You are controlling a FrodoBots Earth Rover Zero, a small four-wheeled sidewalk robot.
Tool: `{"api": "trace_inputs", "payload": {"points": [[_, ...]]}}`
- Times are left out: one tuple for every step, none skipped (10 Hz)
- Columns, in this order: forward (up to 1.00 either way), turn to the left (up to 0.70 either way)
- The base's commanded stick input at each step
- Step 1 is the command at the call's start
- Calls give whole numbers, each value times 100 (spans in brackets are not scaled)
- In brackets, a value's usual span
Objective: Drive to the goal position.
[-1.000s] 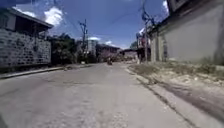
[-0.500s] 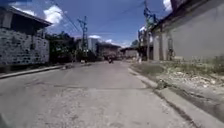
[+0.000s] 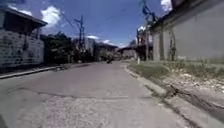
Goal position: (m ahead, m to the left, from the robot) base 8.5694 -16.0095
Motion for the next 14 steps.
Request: {"api": "trace_inputs", "payload": {"points": [[85, 2], [85, 0], [85, 0], [85, 0], [85, 4], [85, 13], [85, 1], [85, 0], [85, 0], [85, 0], [85, 0], [85, 0], [85, 3], [85, 6]]}}
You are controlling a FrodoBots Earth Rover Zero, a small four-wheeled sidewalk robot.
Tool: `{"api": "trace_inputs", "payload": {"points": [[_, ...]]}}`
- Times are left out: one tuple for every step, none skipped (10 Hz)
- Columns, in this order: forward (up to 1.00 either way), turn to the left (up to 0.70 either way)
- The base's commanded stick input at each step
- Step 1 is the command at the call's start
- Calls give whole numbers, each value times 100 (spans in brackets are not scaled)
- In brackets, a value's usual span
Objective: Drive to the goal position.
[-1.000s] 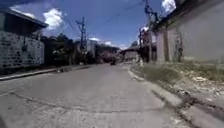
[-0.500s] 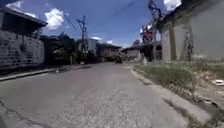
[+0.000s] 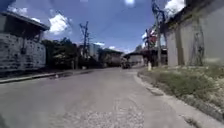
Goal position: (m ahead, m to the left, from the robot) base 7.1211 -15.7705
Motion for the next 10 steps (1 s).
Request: {"api": "trace_inputs", "payload": {"points": [[85, 1], [85, 2], [85, 4], [85, 1], [85, -4], [85, -17], [85, -34], [85, -34], [85, -29], [85, -21]]}}
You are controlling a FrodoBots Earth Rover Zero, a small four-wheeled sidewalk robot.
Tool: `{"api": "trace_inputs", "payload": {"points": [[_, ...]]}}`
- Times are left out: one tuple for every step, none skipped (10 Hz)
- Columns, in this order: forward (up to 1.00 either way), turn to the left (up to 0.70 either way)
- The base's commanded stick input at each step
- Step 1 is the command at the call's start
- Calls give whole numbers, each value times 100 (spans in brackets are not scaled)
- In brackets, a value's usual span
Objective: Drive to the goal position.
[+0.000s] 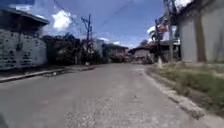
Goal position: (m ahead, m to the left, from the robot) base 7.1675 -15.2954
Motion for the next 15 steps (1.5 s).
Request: {"api": "trace_inputs", "payload": {"points": [[85, -12], [85, 0], [85, 0], [85, 6], [85, 7], [85, 4], [85, 2], [85, 0], [85, 0], [85, 0], [85, 0], [85, 0], [85, 1], [85, -5], [85, -34]]}}
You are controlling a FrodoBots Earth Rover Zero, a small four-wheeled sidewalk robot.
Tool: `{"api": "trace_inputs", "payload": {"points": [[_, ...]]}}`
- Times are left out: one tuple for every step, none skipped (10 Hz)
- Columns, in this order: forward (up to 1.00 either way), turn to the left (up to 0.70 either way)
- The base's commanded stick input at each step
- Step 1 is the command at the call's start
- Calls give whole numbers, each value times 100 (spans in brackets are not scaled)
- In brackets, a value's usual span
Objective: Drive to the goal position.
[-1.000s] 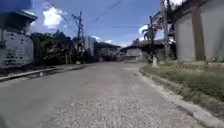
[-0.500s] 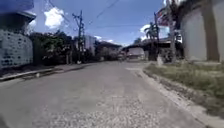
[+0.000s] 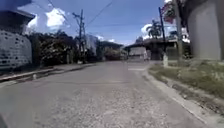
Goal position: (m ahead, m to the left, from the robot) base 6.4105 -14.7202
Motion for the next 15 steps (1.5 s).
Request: {"api": "trace_inputs", "payload": {"points": [[85, -34], [85, -34], [85, -34], [85, -29], [85, 0], [85, 2], [85, 6], [85, 1], [85, 0], [85, 0], [85, 0], [85, 2], [85, 11], [85, 0], [85, 0]]}}
